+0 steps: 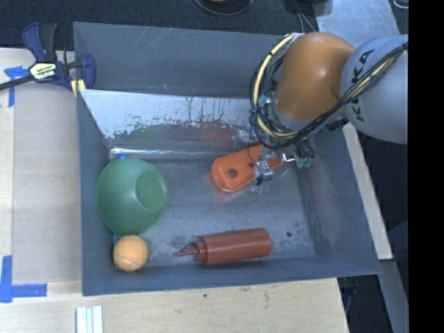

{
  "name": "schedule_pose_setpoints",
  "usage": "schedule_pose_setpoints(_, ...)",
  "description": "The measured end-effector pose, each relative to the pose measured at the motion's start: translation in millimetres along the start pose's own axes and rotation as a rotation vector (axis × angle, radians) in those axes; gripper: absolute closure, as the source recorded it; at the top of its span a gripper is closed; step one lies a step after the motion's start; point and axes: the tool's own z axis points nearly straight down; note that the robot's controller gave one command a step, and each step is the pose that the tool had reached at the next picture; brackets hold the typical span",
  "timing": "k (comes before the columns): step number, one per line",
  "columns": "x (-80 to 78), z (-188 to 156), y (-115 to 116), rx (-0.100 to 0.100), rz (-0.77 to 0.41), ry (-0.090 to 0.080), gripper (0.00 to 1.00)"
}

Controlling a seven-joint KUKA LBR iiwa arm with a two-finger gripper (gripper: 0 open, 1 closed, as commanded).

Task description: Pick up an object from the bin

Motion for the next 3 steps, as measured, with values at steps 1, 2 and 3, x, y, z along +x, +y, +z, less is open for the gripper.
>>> schedule_pose_setpoints(1, -6.2, 56.1, 24.7, -0.002, 0.063, -0.011, 1.0)
schedule_pose_setpoints(2, -6.1, 56.1, 24.6, -0.002, 0.064, -0.011, 1.0)
schedule_pose_setpoints(3, -7.9, -83.2, 34.6, -0.001, 0.059, -0.016, 1.0)
